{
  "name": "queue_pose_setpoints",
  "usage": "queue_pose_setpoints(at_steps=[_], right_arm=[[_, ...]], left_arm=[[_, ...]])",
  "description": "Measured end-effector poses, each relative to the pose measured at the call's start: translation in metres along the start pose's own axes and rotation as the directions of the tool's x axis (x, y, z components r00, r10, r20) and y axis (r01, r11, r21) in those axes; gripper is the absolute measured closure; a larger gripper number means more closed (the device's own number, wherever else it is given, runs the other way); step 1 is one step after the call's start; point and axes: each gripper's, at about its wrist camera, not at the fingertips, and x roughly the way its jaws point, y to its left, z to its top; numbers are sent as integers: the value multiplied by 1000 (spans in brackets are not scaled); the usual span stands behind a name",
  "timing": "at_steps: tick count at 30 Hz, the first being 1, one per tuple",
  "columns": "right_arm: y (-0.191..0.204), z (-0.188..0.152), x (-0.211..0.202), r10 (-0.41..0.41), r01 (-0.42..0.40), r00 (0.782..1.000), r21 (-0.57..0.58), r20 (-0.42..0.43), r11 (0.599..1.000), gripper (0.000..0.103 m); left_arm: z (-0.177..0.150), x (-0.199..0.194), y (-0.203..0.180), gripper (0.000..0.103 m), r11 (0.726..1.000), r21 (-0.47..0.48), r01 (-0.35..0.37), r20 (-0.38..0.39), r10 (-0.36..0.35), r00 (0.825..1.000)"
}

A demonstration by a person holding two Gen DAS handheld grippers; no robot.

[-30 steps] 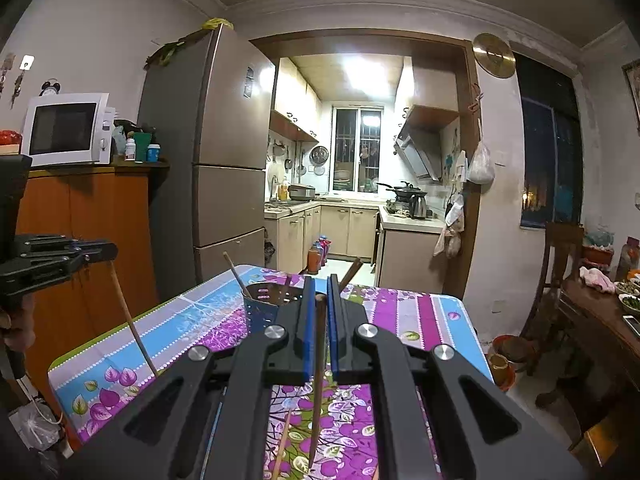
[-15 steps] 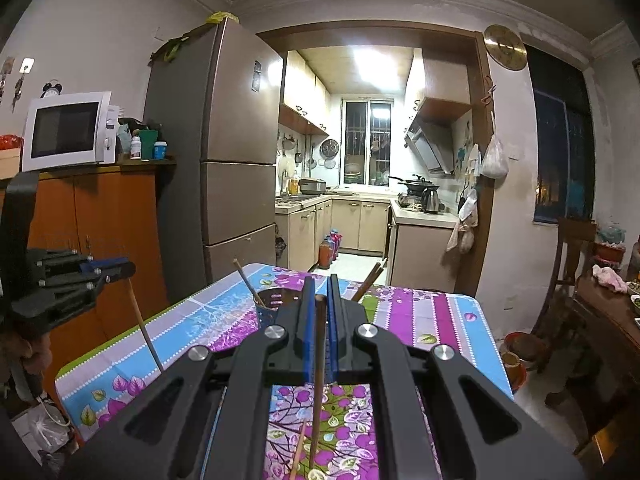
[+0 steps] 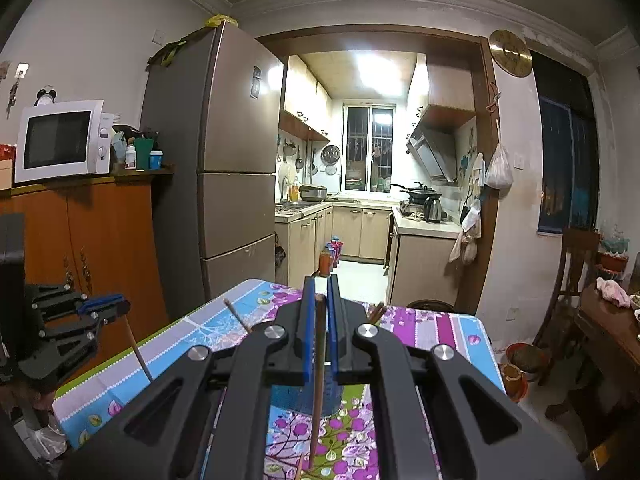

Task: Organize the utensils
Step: 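Lower the left tool's chopstick into the holder while the right tool lowers its chopstick in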

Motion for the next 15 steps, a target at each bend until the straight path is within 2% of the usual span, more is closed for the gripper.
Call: queue_pose_setpoints(at_steps=[4, 7, 15], right_arm=[[-3, 16, 7, -13, 13, 1000, -12, 18, 1000, 98], [-7, 32, 12, -26, 26, 999, -10, 40, 1000, 98], [-20, 83, 30, -46, 44, 990, 20, 134, 999, 98]], left_arm=[[11, 6, 5, 96, 1000, -8, 12, 9, -12, 1000], [35, 10, 13, 96, 998, -39, 50, 34, -49, 998], [124, 21, 33, 96, 986, -101, 132, 182, -112, 977]])
